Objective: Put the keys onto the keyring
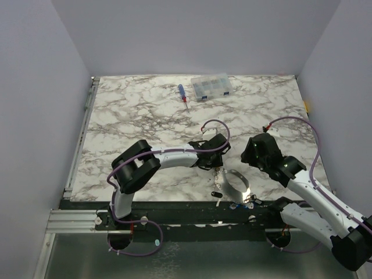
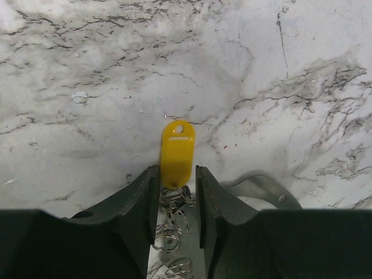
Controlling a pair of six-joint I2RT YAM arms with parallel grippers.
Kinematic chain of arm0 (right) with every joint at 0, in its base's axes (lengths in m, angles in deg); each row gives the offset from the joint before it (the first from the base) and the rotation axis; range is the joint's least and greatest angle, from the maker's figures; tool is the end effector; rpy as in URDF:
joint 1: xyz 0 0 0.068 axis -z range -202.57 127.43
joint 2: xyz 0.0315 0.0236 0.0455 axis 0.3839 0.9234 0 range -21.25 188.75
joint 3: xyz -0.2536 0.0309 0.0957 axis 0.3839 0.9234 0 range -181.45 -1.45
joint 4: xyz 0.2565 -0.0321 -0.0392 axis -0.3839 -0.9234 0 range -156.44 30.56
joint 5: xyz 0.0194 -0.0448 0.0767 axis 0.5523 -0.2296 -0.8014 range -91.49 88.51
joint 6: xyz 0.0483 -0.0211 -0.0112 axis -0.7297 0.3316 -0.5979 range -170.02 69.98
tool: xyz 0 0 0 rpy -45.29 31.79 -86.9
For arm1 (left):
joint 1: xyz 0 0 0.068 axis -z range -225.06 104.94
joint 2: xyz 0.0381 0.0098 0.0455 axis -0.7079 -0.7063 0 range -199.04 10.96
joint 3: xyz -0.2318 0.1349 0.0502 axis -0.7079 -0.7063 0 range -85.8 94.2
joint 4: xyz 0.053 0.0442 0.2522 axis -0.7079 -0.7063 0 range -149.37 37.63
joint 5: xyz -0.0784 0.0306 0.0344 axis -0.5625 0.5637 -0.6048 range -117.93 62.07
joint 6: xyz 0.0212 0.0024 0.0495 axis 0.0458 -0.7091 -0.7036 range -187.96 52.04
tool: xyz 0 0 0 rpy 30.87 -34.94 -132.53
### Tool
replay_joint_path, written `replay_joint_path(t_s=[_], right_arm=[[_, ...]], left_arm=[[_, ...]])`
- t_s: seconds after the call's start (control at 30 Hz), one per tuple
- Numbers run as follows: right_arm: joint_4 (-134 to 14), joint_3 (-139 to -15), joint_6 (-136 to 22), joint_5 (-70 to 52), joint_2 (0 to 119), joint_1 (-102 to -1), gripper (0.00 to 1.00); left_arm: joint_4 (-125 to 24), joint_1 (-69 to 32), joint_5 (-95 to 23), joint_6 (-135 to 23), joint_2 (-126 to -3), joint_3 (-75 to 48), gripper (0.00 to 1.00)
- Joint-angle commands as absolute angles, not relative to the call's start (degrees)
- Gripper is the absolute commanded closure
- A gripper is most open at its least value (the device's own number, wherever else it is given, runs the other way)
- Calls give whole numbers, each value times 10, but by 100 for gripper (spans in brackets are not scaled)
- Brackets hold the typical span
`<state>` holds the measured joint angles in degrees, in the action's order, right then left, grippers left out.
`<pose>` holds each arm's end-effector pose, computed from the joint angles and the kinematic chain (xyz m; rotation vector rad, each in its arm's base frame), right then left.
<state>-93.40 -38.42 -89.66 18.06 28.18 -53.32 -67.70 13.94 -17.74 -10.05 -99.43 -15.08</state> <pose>0.1562 0.0790 0.2419 0.3400 2.3066 0.2082 0.2121 -0.3409 0.1615 -0.0485 2.6156 -0.5808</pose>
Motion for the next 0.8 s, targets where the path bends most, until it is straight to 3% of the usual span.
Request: replay_joint_path(t_s=[0.0,0.27,0.53,0.6,0.77], right_arm=[[-923,-377,-898,175,272,-531,45],[-921,-376,-895,173,269,-531,46],[-918,-375,-891,167,267,-531,46],[-916,-375,-890,166,266,-531,47],[-915,-374,-889,165,265,-531,47]], left_arm=[[-691,151,-186,-92,-1028,-141,66],[-699,157,-186,-96,-1024,-142,72],[-739,169,-155,-95,-1015,-138,64],[-754,173,-141,-101,-1027,-125,74],[-761,179,-142,-106,-1041,-111,85]])
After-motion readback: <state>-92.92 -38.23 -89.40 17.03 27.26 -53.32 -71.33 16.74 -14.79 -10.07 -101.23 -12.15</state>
